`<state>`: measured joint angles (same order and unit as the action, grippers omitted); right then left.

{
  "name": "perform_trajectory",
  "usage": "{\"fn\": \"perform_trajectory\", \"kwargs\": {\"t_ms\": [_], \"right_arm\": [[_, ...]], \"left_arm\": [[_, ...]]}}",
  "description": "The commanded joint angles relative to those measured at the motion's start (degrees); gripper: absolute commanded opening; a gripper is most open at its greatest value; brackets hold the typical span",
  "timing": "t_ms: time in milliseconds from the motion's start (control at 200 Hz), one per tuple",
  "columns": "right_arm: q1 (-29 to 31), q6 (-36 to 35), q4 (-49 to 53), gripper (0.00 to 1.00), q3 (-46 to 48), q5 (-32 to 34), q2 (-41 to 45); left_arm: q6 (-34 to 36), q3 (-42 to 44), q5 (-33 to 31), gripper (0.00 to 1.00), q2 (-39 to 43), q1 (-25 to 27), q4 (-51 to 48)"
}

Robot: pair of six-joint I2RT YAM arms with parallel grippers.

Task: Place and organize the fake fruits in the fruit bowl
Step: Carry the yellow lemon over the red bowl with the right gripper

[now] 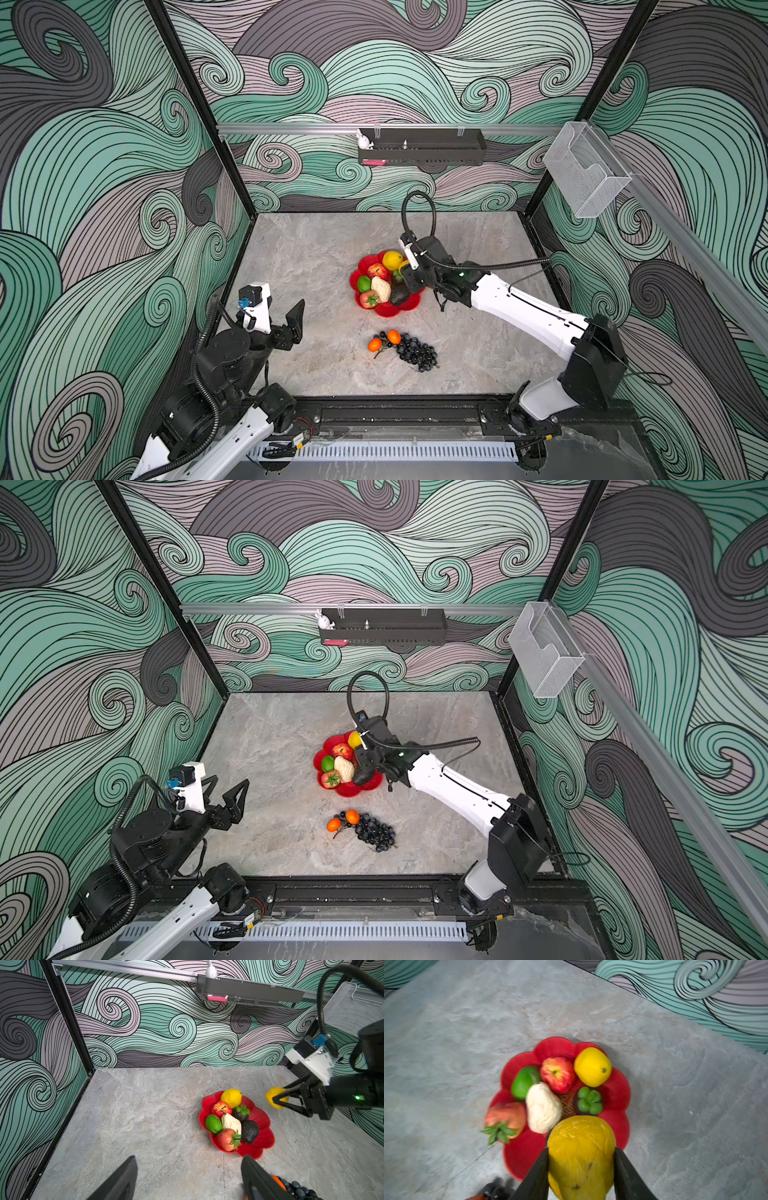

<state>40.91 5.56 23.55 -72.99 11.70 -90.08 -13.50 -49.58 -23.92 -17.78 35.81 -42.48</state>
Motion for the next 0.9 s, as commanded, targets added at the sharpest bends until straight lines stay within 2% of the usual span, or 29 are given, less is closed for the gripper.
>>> {"fn": "perform_trajectory", "kwargs": {"t_ms": [0,185,390,896], "right_arm": [[-3.91,1.05,-0.88,0.44,-2.01,-2.70,-3.42],[-7.87,1.73,-1.44,0.43,-5.67,-5.92,-10.73],[-8.75,1.56,-1.33,0.43,-9.40,-7.39,-16.59],[-8.91,1.30,0.79,0.44,-14.15,-6.30,-23.42]], "left_arm": [[0.16,-0.33,-0.17,0.81,-0.83,-0.30,-0.31],[0.46,-0.23,1.04,0.83,-1.51,-0.30,-0.13],[0.68,-0.32,1.69,0.86,-2.05,-0.30,-0.09],[0.75,-0.28,1.60,0.86,-2.08,-0.30,-0.15]]}}
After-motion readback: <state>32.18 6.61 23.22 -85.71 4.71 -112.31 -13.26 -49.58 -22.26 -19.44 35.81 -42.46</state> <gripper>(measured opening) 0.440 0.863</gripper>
